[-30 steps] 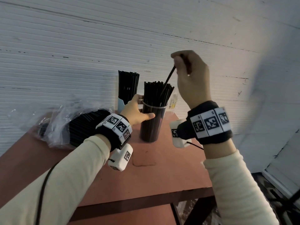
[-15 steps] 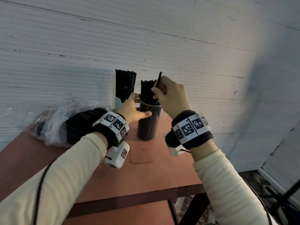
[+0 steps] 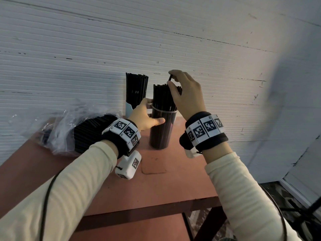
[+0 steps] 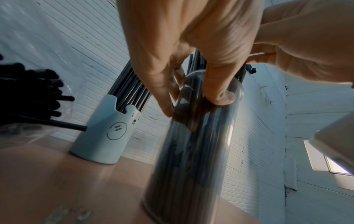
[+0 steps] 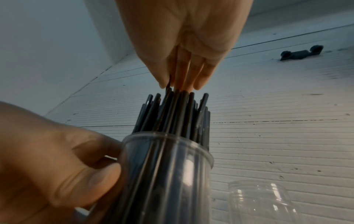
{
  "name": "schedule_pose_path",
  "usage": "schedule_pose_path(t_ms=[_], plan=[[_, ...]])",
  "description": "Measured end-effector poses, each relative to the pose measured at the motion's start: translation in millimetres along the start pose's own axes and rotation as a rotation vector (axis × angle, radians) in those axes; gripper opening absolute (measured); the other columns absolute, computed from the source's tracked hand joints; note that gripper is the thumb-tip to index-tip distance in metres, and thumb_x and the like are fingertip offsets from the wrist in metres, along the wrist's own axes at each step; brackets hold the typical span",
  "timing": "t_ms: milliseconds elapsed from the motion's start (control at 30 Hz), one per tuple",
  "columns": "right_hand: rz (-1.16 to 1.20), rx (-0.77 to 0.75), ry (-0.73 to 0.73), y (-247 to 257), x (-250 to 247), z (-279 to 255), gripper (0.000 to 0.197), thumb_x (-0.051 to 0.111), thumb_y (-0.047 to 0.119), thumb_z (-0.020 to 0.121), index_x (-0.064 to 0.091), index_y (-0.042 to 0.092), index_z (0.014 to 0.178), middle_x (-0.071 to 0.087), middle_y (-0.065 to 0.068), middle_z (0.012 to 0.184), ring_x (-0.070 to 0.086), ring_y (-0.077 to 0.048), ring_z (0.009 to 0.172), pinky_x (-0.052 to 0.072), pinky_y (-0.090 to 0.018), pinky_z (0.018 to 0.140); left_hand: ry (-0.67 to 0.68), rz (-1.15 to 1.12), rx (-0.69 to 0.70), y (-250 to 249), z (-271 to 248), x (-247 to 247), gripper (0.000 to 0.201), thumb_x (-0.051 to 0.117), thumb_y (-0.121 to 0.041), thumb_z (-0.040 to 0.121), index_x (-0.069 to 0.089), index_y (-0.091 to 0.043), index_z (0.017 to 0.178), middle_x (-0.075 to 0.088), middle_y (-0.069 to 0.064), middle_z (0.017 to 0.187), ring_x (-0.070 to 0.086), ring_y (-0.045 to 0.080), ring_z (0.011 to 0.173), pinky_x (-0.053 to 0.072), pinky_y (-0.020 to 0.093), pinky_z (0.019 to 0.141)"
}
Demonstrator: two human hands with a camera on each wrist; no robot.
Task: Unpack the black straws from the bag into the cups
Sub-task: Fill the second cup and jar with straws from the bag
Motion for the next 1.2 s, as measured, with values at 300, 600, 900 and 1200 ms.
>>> schedule_pose_path(t_ms=[300,600,900,1200], plan=[[0.064,0.013,0.041,3,-1,6,0.017,0.054,0.013,0.091,0.063,0.013,0.106,0.067,0.003,0.085,0.063,-0.018,0.083,0.052,-0.037,0.079,-0.005,-0.008,0.001,-1,-2,-1,0.070,0.082,-0.026,0.073,0.041,-0.020,0.130,0.055,-0.005,0.131,0.052,0.019,0.122,0.038,0.032,0.104],[0.109,0.057,0.014,2,-2,0,0.003,0.056,0.008,0.090,0.059,0.008,0.089,0.068,0.005,0.093,0.062,-0.016,0.083,0.049,-0.026,0.074,-0.001,-0.003,0.005,-2,-2,-1,0.070,0.082,-0.027,0.073,0.041,-0.021,0.130,0.054,-0.005,0.132,0.054,0.020,0.121,0.039,0.036,0.105],[0.070,0.031,0.013,-13,14,-7,0.024,0.050,0.020,0.094,0.068,0.007,0.101,0.063,0.000,0.104,0.057,-0.012,0.095,0.043,-0.022,0.083,0.001,-0.030,0.029,-4,-5,-2,0.072,0.081,-0.028,0.075,0.040,-0.021,0.133,0.051,-0.009,0.125,0.046,0.008,0.117,0.033,0.024,0.095],[0.043,0.133,0.197,-26,17,-18,0.063,0.059,0.050,0.090,0.045,0.016,0.141,0.040,0.000,0.149,0.037,-0.013,0.137,0.030,-0.028,0.112,0.100,-0.259,0.027,-2,-13,12,0.077,0.072,-0.011,0.084,0.028,-0.023,0.146,0.042,-0.009,0.139,0.046,0.012,0.123,0.038,0.027,0.101]])
Point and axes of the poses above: each hand's wrist, its own z-axis towards the middle knuckle, its own x-axis out of the palm, y = z × x, the point moved 10 cm from there along z, towards the middle knuckle
